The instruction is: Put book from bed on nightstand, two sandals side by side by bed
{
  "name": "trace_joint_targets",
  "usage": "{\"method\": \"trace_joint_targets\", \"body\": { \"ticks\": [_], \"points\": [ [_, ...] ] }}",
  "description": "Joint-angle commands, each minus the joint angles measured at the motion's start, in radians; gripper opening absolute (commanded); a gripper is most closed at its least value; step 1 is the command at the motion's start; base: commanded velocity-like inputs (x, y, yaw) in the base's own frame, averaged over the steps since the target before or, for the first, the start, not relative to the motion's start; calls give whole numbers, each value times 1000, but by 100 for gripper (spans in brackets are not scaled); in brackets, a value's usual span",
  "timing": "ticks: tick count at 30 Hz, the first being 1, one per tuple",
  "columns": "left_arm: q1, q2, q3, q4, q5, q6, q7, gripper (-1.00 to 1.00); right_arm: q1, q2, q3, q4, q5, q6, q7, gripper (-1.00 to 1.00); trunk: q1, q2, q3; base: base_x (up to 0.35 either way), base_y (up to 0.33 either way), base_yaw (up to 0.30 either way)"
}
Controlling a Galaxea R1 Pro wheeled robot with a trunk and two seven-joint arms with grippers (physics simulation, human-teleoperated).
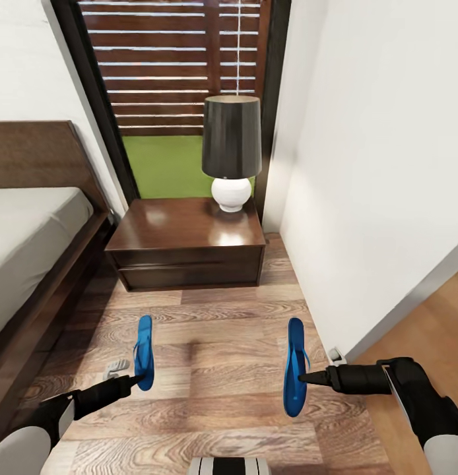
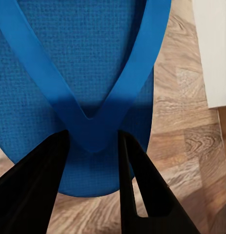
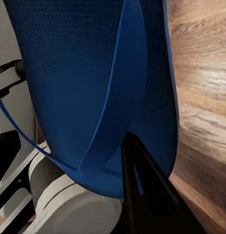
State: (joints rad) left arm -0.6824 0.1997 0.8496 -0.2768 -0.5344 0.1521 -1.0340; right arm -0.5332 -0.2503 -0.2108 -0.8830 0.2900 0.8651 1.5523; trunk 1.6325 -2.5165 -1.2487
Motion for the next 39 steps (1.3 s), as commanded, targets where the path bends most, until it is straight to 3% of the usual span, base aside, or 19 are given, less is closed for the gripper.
{"method": "trace_joint_targets", "body": {
  "ticks": [1,13,39],
  "points": [
    [-1,0,8,-1,-7,10,-6,-100,-1,1,-2,-1,11,16,14,-100,-1,0,3,0,0,0],
    [0,0,8,40,-7,9,-8,-100,-1,3,-2,0,11,15,14,-100,-6,3,50,0,0,0],
    [0,1,8,41,-7,9,-8,-100,-1,3,-1,0,11,16,13,-100,-18,9,150,0,0,0]
  ]
}}
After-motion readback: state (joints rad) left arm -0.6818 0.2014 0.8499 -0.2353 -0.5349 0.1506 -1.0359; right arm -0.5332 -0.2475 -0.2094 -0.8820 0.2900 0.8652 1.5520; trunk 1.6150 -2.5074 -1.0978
